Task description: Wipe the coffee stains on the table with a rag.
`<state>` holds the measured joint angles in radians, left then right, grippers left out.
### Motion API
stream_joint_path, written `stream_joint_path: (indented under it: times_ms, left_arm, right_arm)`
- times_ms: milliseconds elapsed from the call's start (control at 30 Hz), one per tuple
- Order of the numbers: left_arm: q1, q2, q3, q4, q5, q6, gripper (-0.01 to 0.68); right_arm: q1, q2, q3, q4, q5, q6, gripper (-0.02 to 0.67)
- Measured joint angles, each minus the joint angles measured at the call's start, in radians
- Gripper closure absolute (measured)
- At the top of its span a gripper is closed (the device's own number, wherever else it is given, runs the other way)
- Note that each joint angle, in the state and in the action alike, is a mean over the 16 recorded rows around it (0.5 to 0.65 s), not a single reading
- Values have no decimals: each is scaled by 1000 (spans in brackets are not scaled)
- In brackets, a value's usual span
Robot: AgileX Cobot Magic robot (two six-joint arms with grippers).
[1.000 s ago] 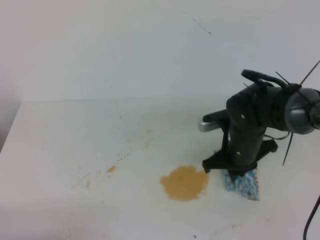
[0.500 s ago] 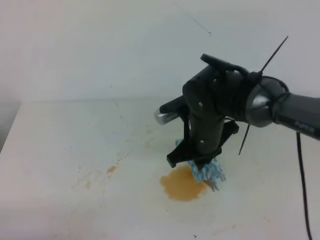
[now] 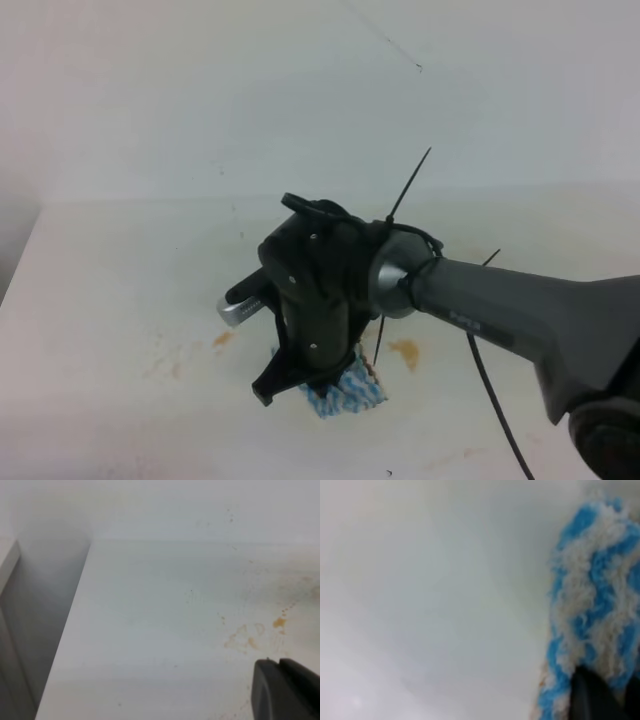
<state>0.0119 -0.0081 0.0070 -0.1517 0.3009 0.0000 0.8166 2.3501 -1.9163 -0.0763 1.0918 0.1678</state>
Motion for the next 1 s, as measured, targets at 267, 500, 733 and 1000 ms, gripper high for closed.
stream_joint_path:
  times_ms: [267,500,733,1000]
  left_arm:
    - [0,0,2,0,-2,0,676]
    - [0,4,-2,0,0,0,676]
    - [0,0,2,0,-3,0,676]
    - [0,-2,5,0,-4,0,675]
  right_arm:
    - [14,75,-131,14,64,43,610]
    - [-50,104,-181,24,104,115,611]
    - [-121,108,-187,13,112,152,611]
    - [-151,109,-188,-8,113,157,611]
